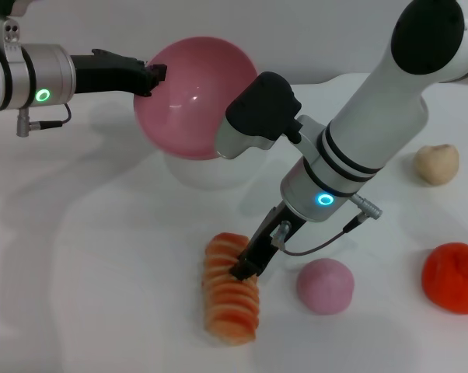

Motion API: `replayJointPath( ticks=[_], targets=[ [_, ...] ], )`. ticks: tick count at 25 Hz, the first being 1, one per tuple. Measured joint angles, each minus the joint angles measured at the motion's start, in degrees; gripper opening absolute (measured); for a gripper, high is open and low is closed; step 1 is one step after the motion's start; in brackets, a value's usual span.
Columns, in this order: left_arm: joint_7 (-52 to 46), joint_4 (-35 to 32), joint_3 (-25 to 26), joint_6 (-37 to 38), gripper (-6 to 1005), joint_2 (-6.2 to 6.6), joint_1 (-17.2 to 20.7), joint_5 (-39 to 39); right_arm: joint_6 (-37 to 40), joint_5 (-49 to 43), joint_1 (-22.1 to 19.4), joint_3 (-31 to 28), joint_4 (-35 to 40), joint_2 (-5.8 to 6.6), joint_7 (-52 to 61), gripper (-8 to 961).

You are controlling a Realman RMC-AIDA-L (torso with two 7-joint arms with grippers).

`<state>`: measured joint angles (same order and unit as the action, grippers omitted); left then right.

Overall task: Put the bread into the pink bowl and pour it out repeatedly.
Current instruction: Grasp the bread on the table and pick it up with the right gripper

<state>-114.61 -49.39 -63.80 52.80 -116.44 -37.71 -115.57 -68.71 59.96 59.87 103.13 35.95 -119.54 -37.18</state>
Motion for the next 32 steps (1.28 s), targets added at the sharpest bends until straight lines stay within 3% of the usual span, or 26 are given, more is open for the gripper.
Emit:
replayJointPath(
  ticks=[10, 32],
  targets=[
    [0.1, 0.0, 0.0, 0.2, 47, 0.00, 0.2, 0.0, -0.1, 0.1, -0.3, -0.2, 0.1, -0.08, 0.0, 130],
    [0.6, 0.0, 0.0, 0.2, 48, 0.00, 0.3, 0.0, 0.2, 0.3, -0.4, -0.3, -0.1, -0.17, 0.5, 58]
  ],
)
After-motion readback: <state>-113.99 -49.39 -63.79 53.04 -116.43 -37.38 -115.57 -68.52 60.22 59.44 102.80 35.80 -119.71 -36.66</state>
